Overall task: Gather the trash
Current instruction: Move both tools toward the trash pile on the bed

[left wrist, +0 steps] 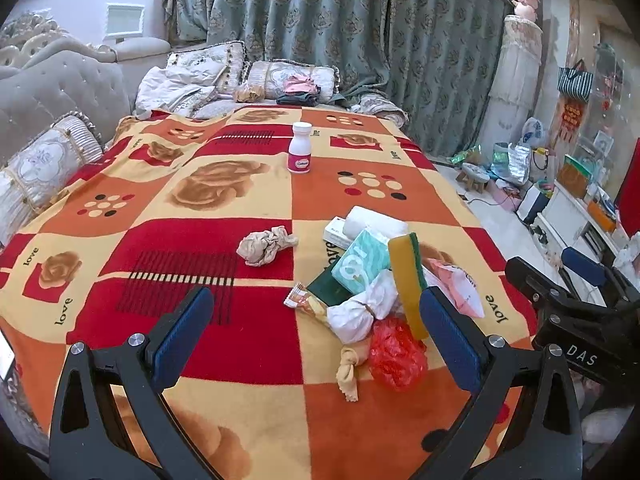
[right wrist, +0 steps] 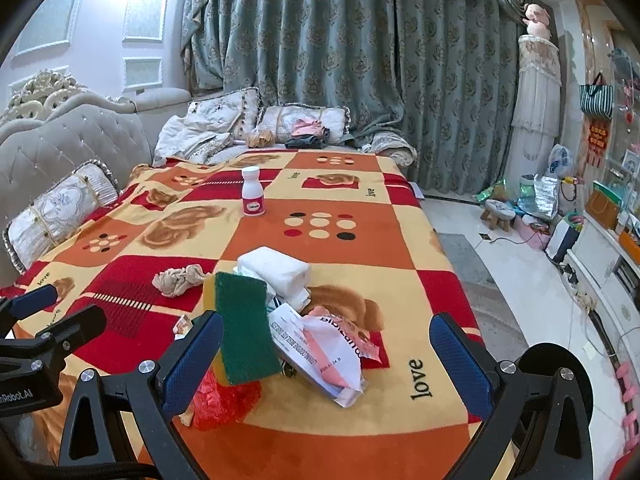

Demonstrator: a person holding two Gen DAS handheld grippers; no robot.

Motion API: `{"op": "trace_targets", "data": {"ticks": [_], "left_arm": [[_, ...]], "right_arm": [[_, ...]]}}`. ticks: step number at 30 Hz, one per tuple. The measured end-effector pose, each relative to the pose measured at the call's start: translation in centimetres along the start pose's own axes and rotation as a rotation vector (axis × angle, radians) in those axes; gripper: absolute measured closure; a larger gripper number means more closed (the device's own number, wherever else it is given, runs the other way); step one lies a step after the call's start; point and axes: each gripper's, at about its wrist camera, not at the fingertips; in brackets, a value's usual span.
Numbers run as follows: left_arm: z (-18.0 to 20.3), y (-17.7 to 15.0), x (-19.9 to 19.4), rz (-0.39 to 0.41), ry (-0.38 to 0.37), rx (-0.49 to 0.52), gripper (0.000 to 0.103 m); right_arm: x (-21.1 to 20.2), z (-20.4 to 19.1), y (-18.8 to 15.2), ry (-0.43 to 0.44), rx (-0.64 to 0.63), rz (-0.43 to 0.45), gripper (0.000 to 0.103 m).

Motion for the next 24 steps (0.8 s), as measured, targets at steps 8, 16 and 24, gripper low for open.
{"op": "trace_targets", "data": {"ticks": [8,16,24], "left_arm": [[0.1,0.1,0.5,-0.003,-0.007,-0.001,0.001],[0.1,0.0,1.0,-0.01,-0.005,-0.013,0.001],[-0.1,-0.2,1.2,-0.013,-0.009,-0.019,0.001]], "right_arm": [[0.6,0.4,-0.1,0.022,0.022,-0.018,0.0],[0.9,0.6,-0.2,0.011,0.015,-0.018,0.0],[1.2,0.7,0.0,-0.001,0.003,-0.029,0.0]]}}
Point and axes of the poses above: each gripper's, at about its wrist camera, not at the fingertips, and x roughly the way its jaws point, z to its right, y to its top, and after that the axes turned 15 degrees about x, right-handed
